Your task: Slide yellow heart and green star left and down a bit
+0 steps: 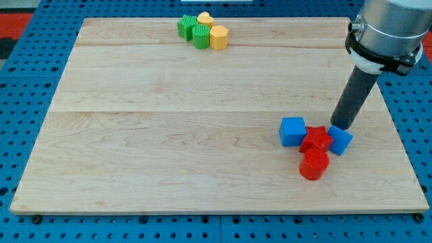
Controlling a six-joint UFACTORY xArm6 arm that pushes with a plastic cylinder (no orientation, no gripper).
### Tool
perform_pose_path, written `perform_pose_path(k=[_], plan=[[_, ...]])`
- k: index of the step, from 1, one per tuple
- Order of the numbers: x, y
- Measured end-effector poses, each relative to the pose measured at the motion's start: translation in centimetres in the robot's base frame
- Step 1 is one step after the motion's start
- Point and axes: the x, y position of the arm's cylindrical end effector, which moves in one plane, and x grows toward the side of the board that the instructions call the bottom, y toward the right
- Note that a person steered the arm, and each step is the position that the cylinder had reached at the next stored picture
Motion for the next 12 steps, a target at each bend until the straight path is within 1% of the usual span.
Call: perform_pose_path(k=[1, 2, 3, 4, 5, 6, 7, 8, 9, 10, 12], plan=[[-3.6, -3.0], [-7.2, -7.5], [-11.0, -8.8], [-11.9, -8.4], [-14.9, -6.1], [-16.8, -6.4], [-22.1, -6.0], [-26.6, -8.9], [-28.6, -14.4], [-28.6, -19.3], [-28.4, -26.9]])
